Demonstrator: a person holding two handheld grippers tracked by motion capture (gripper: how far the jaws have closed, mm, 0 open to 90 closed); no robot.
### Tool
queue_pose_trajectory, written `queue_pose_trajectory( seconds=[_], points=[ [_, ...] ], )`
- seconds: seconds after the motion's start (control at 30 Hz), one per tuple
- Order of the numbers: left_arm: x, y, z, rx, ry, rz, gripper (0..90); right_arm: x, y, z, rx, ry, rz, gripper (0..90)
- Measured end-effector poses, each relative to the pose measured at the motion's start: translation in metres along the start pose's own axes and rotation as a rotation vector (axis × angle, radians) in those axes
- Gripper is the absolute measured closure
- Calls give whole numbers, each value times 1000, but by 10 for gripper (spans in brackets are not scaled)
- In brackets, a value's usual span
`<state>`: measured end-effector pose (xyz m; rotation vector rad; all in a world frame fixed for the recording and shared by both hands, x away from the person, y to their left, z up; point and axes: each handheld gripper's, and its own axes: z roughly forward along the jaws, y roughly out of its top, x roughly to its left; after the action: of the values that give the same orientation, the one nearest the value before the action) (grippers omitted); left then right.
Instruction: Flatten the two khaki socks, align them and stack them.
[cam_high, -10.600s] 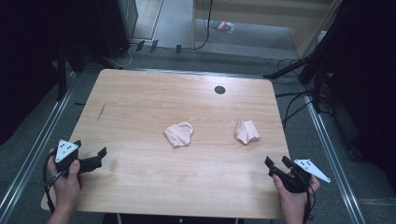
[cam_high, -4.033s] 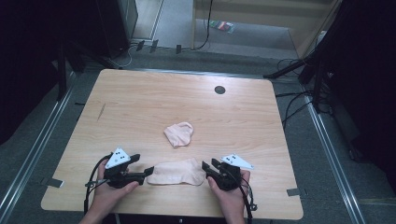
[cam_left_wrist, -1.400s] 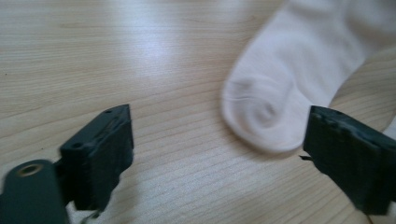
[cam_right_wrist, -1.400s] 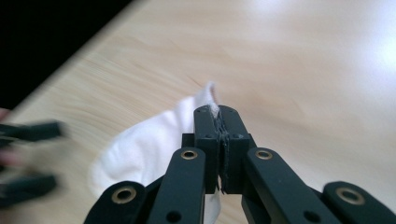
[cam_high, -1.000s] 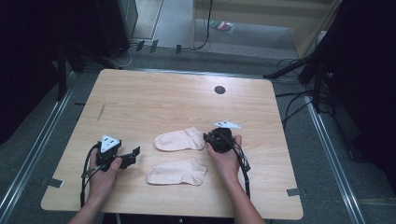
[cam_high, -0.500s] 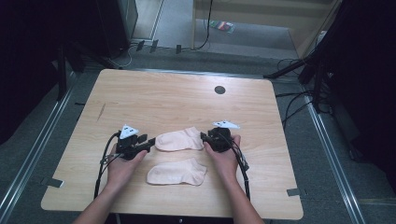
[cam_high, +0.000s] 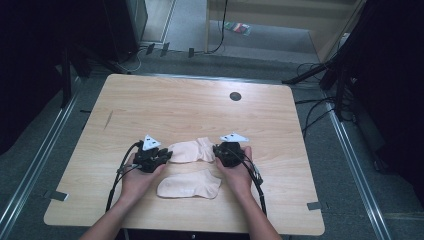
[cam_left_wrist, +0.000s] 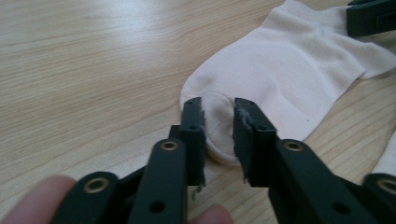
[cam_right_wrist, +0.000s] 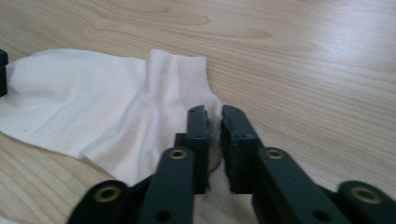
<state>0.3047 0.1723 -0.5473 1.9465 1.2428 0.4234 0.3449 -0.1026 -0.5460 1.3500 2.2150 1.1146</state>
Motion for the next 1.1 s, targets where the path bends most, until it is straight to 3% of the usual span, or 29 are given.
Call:
queue_pose_trajectory(
  seconds=[0.2,0.33,0.4,0.5,0.73,0.8,1.1],
  points=[
    [5,-1,-3,3,-16,-7,900,-2,-2,-5,-2,3,8,891],
    [9,-1,-15,-56,-12,-12,900,-5,0,-17,-40,17,24,895],
    [9,-1,-17,-64,-14,-8,900,-4,1,-21,-55,25,27,896],
    [10,1,-27,-95,-39,-5,900,-3,3,-27,-69,31,24,895],
    [6,-4,-50,-139,-57,5,900,4,5,-48,-98,59,26,896],
    [5,-8,-59,-154,-85,1,900,10,2,-56,-101,67,24,895],
    [-5,-18,-86,-183,-120,18,900,19,-12,-79,-100,112,36,896]
  ],
)
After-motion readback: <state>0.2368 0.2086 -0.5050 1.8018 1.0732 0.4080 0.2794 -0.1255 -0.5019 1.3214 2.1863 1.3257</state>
